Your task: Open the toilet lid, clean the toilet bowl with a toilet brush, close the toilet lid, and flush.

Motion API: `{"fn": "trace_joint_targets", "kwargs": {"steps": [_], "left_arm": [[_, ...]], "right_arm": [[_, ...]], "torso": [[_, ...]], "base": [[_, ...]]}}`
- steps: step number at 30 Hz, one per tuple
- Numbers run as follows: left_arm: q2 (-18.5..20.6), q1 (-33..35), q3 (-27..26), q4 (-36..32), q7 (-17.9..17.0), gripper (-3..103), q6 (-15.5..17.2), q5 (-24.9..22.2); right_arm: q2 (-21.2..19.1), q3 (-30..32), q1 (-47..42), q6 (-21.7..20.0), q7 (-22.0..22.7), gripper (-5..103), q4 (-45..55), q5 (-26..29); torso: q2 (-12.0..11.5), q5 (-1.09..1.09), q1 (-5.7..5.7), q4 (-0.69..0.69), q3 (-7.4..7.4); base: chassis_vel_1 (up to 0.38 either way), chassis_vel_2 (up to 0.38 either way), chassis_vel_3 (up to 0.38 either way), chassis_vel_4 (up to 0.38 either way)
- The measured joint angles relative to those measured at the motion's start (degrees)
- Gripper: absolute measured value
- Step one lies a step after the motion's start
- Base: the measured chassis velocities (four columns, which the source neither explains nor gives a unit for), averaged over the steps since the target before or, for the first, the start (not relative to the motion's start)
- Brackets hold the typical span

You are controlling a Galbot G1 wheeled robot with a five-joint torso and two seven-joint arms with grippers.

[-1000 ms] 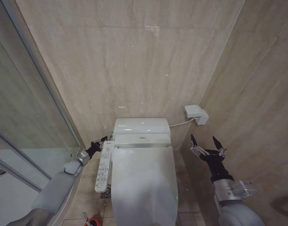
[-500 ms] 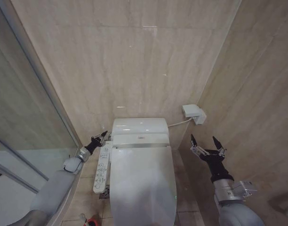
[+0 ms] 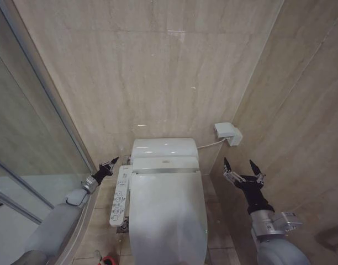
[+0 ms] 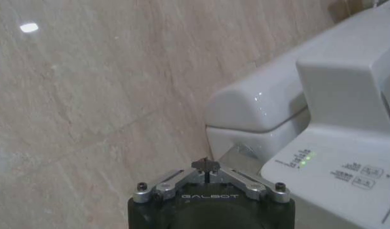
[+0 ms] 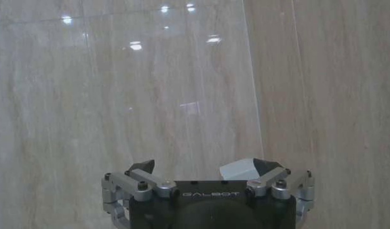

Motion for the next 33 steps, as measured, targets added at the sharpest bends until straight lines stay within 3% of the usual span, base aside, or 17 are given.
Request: {"fn": "trace_joint_targets", "kwargs": {"steps": [33], "left_arm": [[-2.4, -1.3, 1.1, 3.8, 1.8, 0, -0.3, 0.7]], "right_arm": [[0.0, 0.0, 0.0, 0.0, 0.0, 100, 0.0, 0.0]], "torso": [[0.0, 0.00, 0.00, 0.00, 0.00]], "base": [[0.000, 0.000, 0.000, 0.000]]}}
